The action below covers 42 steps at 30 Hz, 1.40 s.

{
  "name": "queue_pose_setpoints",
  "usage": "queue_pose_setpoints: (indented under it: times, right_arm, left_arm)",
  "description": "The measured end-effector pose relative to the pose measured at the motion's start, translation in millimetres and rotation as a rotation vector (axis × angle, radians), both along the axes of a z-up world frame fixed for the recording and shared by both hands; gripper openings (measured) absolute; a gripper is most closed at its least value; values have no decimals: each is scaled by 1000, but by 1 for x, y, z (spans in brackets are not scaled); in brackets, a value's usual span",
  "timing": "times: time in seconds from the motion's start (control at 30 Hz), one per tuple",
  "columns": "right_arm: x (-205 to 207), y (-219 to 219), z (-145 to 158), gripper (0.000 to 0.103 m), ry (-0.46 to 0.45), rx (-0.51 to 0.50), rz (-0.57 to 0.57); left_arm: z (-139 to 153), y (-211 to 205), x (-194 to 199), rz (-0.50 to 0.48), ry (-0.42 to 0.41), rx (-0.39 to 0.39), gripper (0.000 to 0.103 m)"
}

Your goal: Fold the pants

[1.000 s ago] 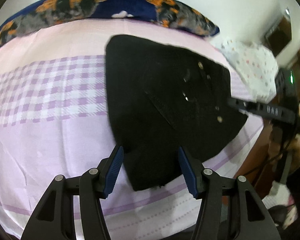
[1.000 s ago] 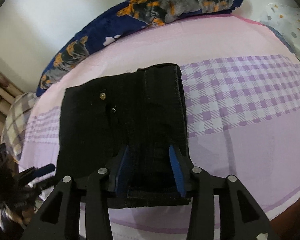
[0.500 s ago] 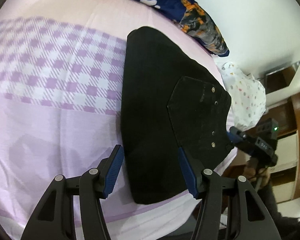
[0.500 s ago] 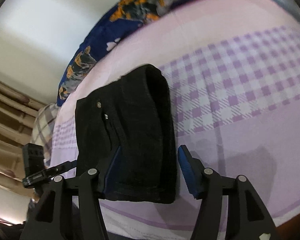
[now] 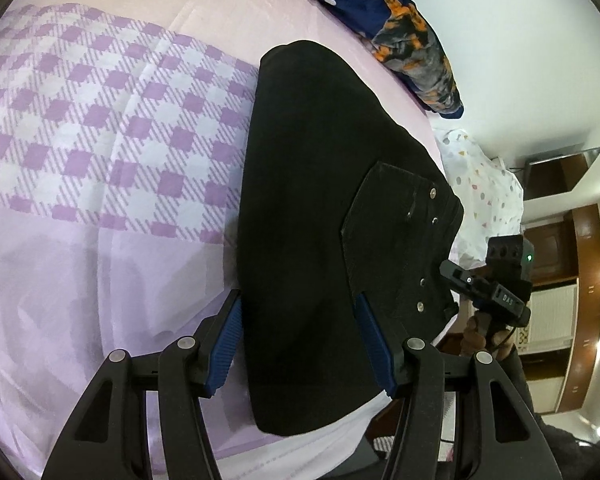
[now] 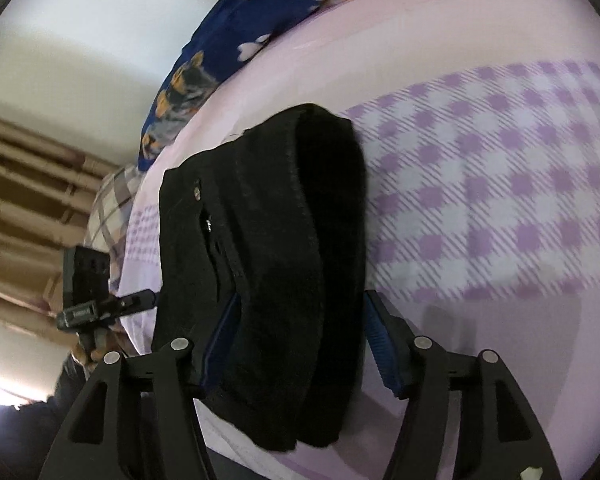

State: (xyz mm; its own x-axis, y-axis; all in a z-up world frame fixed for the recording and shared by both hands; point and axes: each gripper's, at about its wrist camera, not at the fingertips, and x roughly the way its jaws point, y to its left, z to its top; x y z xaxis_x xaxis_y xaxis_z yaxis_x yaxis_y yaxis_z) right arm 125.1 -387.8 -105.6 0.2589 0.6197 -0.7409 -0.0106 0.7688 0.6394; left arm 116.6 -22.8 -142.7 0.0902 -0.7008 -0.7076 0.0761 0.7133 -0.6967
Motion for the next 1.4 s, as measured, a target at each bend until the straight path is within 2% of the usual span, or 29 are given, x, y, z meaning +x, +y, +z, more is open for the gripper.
queue_pose_setpoints:
  times: [0.17,0.37,0.5,0.53,0.67,0.87,1.17,1.4]
  right_arm:
    - [16,-1,-4,63,18,59,29]
    - [32,-3,-11,64,25,161,20]
    - [32,-6,-14,63,24,209,15]
    - [32,-7,-15,59,27,217,9]
    - [26,-16,-17,48,32,225,-18]
    - [27,-15,-16,47,24,216,-26]
    - [27,-16,-17,46,38,220,-70]
    - [23,-5,-11,37,-5,125,-77]
  left_arm:
    - [-3,-1,10,0,8,-32,57]
    - [-4,-9,27,-6,-22,-65,57]
    - [-2,-12,29,-14,-47,-57,57]
    - [-1,-14,28,-20,-60,-47,57]
    - [3,-19,23,-32,-98,-7,57]
    - [5,-23,22,-26,-103,25,57]
    - [12,-40,20,-67,-152,133,57]
    - [14,-50,20,-78,-169,203,57]
